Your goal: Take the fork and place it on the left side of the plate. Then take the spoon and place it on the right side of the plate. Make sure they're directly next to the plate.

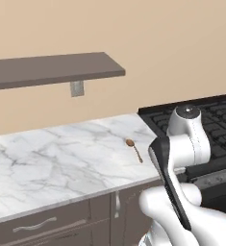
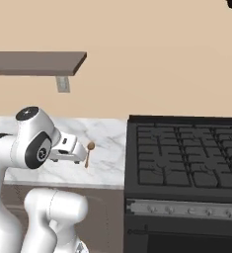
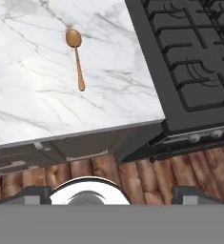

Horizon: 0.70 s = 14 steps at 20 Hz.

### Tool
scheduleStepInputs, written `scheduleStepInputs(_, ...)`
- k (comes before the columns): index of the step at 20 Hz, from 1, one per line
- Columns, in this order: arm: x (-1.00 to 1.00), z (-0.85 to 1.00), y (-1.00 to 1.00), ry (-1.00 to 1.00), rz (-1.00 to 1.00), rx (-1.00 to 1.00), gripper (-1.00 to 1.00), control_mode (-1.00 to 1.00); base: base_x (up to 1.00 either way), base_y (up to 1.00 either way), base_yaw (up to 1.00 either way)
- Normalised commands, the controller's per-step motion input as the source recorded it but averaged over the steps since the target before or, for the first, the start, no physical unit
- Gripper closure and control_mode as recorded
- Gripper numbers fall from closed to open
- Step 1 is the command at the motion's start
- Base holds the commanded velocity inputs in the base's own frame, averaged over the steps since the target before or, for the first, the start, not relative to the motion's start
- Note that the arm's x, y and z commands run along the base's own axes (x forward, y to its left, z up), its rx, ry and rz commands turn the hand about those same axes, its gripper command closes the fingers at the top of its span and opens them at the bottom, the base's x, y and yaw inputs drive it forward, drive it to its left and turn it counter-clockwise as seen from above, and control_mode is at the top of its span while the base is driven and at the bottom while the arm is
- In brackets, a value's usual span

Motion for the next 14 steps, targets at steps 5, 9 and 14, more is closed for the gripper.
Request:
scheduleStepInputs(5, 0.00, 0.00, 0.00, 0.00, 0.00, 0.00, -1.00, 1.00, 0.15, -0.07, 0.26)
scheduleStepInputs(9, 0.00, 0.00, 0.00, 0.00, 0.00, 0.00, -1.00, 1.00, 0.00, -0.12, 0.22)
scheduleStepInputs(14, 0.23, 0.00, -0.19, 0.00, 0.10, 0.00, -1.00, -1.00, 0.00, 0.00, 0.00)
